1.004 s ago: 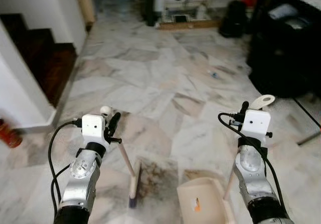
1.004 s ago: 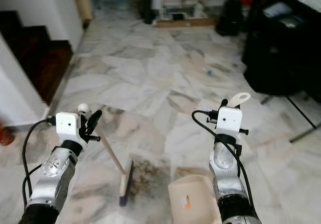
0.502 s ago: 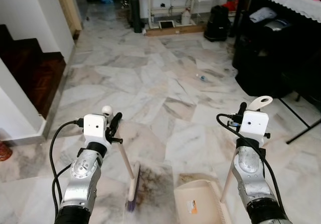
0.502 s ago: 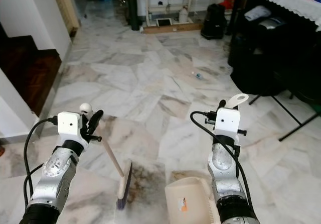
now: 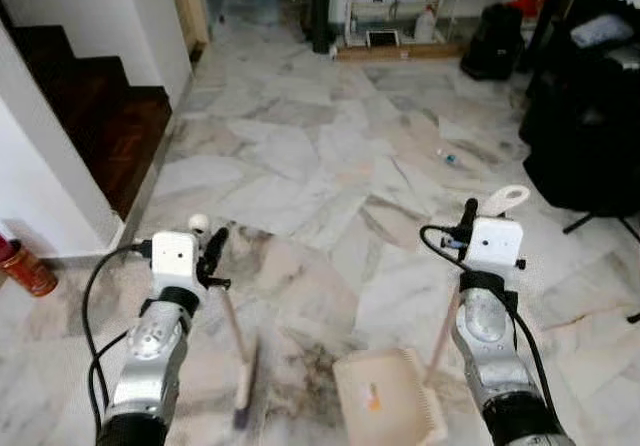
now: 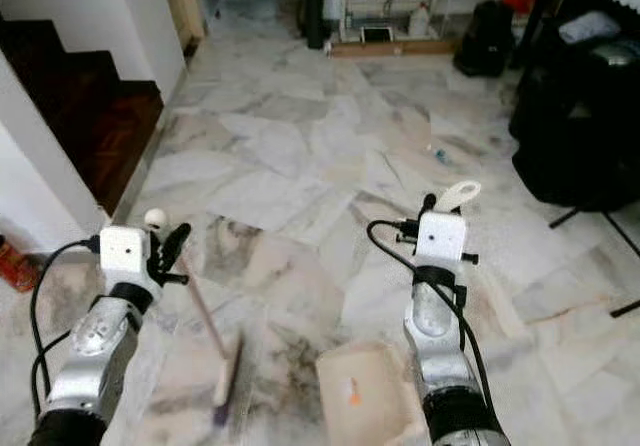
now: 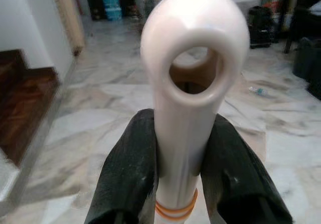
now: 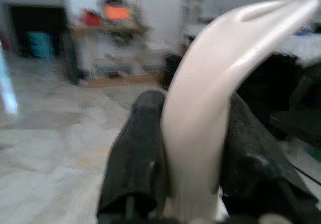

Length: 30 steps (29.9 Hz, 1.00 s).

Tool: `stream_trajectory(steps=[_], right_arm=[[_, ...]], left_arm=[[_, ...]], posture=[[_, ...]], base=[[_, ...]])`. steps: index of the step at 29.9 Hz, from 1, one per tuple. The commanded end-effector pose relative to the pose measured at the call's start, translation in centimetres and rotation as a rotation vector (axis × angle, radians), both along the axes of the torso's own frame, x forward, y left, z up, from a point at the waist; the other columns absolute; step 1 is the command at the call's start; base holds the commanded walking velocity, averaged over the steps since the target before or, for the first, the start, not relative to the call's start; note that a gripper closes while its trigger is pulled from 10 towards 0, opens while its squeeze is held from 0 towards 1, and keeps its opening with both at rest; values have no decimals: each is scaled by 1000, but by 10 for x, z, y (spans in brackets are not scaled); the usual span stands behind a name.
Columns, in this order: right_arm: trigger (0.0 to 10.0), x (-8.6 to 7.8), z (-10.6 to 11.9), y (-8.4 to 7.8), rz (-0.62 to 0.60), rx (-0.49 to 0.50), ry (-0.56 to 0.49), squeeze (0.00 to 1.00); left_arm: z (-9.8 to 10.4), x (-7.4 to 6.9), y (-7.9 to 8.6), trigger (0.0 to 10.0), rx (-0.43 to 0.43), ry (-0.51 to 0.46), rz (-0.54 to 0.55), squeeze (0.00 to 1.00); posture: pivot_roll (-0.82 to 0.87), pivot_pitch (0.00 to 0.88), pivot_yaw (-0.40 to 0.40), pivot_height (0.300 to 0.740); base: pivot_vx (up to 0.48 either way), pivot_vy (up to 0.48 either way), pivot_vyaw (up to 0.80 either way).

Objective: Sweep floor

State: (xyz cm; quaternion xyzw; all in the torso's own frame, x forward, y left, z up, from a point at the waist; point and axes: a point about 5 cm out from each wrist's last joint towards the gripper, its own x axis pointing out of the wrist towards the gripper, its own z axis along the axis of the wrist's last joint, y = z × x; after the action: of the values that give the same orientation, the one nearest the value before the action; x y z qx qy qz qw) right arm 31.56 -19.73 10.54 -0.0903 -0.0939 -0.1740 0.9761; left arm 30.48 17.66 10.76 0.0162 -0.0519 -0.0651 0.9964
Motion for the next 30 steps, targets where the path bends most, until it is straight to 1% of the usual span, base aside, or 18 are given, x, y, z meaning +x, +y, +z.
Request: stream_trajectory(steps=[1, 10, 16, 24, 30], right_arm=[[10000, 5, 12, 3, 13, -21, -43, 0], [10000, 6, 13, 1, 15, -17, -44, 0], [10000, 7, 14, 4, 21, -24, -43, 0], [10000, 6, 14, 7, 23, -22, -51, 0], [10000, 6, 14, 9, 17, -18, -54, 0]], left_arm=[[12, 3, -2, 10000, -4, -54, -13, 0], [12, 4, -2, 10000, -6, -56, -5, 0], [13, 5, 0, 10000, -13, -60, 1, 0], [11, 5, 2, 10000, -5, -54, 0, 0], [12, 7, 1, 10000, -2, -52, -14, 0]], posture=[[-80, 0, 31, 740], [-77, 0, 20, 740], [-106, 0, 8, 740], [-136, 0, 29, 740], [-144, 0, 43, 740]], base=[[375, 0, 0], [381, 0, 0], [380, 0, 0], [381, 0, 0], [379, 0, 0]])
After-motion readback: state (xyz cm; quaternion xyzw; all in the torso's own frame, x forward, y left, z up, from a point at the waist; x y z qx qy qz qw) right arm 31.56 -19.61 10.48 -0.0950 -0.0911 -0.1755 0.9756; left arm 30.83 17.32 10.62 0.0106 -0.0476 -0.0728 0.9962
